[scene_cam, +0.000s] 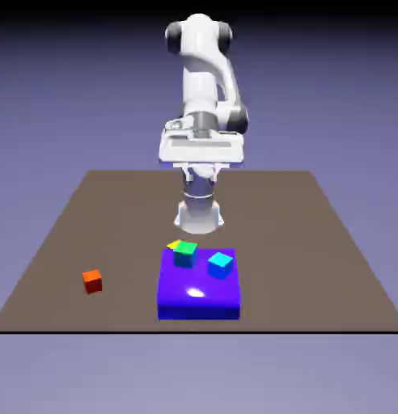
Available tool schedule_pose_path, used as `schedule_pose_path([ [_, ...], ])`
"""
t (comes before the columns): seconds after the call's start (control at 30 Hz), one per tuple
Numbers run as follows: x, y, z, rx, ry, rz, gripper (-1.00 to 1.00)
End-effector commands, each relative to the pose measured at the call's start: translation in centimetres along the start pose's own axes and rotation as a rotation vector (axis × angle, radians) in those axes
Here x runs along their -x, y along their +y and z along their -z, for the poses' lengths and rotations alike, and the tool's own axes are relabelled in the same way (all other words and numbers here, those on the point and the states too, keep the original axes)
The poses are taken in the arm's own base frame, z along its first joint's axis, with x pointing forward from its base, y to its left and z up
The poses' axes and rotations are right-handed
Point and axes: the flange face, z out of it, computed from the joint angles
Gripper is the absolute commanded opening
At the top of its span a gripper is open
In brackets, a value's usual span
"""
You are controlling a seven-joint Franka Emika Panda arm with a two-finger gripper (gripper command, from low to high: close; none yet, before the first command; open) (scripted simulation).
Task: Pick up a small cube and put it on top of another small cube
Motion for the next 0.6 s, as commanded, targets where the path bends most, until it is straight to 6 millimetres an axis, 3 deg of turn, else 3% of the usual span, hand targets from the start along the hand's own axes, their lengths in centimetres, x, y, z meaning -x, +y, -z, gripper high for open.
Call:
schedule_pose_path([
  [0.0,-0.9,0.8,-1.1,0.034,-0.028,-0.041,0.00],
  [0.23,-5.9,7.7,-8.3,0.264,-0.213,-0.328,0.00],
  [0.57,-10.2,21.0,-16.1,0.561,-0.427,-0.724,0.00],
])
